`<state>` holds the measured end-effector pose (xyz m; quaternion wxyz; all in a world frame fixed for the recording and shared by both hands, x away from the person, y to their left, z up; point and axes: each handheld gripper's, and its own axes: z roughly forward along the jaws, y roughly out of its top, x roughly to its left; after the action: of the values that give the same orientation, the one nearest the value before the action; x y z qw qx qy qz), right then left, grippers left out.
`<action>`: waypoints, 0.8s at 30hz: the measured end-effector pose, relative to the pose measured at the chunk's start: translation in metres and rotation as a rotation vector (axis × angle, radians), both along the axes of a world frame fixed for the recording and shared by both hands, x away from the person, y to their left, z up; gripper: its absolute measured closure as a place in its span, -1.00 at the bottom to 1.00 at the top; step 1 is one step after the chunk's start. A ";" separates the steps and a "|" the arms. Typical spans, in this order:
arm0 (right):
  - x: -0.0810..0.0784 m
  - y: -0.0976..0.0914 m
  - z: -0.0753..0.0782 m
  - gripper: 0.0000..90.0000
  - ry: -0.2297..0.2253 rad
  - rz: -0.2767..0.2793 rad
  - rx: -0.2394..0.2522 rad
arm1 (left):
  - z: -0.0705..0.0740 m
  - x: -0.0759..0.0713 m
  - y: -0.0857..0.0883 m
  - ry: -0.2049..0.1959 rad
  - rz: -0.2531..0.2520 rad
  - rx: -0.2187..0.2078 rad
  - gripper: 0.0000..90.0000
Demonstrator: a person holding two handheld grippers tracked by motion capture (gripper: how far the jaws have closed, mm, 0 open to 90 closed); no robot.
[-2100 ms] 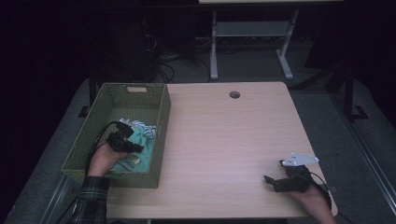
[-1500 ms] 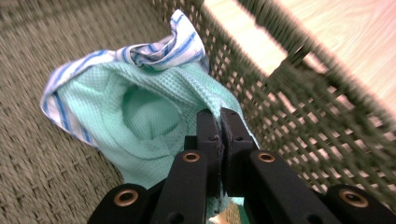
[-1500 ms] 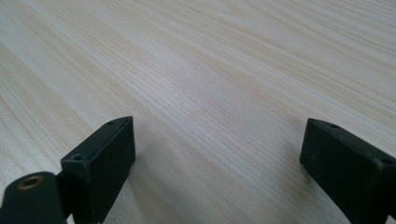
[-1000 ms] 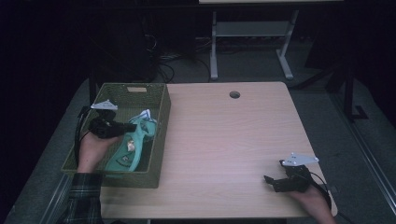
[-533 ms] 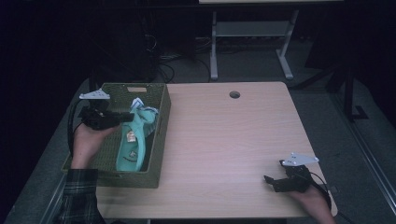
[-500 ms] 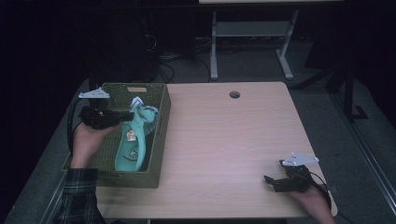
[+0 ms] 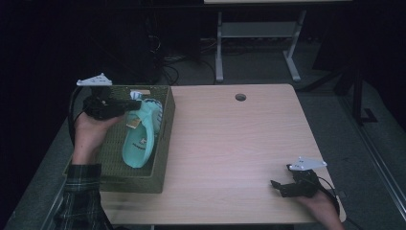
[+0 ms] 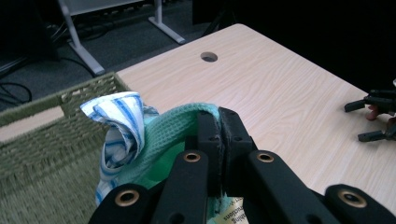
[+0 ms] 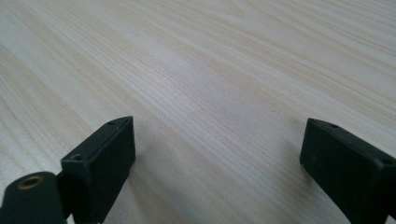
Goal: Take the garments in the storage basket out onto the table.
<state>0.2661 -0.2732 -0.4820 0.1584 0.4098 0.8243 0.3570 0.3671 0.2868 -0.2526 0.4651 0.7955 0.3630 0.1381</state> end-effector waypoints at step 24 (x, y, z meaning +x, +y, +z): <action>0.000 0.000 0.000 -0.78 0.001 0.000 0.000 | 0.034 0.001 -0.060 -0.079 -0.129 -0.064 0.95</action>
<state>0.2660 -0.2732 -0.4819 0.1581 0.4098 0.8244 0.3569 0.3685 0.2272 -0.2188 0.5120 0.7960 0.2966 0.1275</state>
